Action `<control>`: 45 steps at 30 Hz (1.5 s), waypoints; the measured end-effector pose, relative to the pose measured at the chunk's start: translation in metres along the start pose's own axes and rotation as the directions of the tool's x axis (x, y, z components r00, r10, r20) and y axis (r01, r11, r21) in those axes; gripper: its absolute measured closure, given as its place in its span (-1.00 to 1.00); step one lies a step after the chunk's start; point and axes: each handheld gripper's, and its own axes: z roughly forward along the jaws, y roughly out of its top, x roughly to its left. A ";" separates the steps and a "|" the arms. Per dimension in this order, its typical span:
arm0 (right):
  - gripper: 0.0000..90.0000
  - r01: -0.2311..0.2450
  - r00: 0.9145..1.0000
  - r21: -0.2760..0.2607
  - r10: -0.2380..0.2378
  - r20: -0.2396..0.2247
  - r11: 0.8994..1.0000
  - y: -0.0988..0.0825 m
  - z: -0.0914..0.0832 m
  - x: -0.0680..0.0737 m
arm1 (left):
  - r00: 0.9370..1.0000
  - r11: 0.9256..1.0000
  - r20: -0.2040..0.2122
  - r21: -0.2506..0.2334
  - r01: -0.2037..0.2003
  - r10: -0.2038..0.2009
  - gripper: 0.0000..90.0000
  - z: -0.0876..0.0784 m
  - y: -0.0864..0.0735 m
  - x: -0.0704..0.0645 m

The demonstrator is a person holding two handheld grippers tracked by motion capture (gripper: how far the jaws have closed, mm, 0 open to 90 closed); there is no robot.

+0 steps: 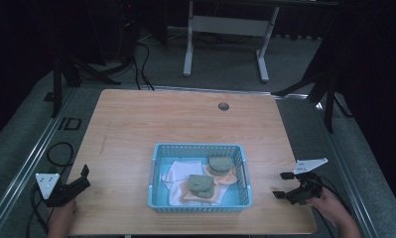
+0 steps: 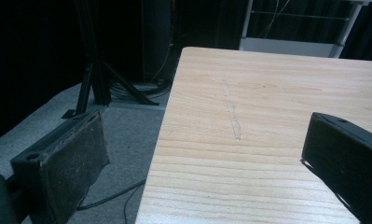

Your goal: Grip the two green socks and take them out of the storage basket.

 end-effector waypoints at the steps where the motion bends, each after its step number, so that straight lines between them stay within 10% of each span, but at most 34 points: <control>1: -0.69 0.001 1.000 0.010 -0.001 -0.007 1.000 0.003 -0.001 0.001 | 1.000 1.000 0.001 0.000 0.000 0.000 -0.99 0.000 0.000 0.000; 21: -0.69 0.149 0.980 0.115 -0.132 -0.147 0.982 0.077 0.000 0.039 | 1.000 1.000 0.004 -0.001 -0.002 0.002 -0.99 0.000 0.000 0.000; 45: -0.69 0.316 0.930 0.155 -0.273 -0.245 0.936 0.152 0.048 0.083 | 1.000 1.000 0.009 -0.001 0.004 -0.004 -0.99 0.000 0.000 0.001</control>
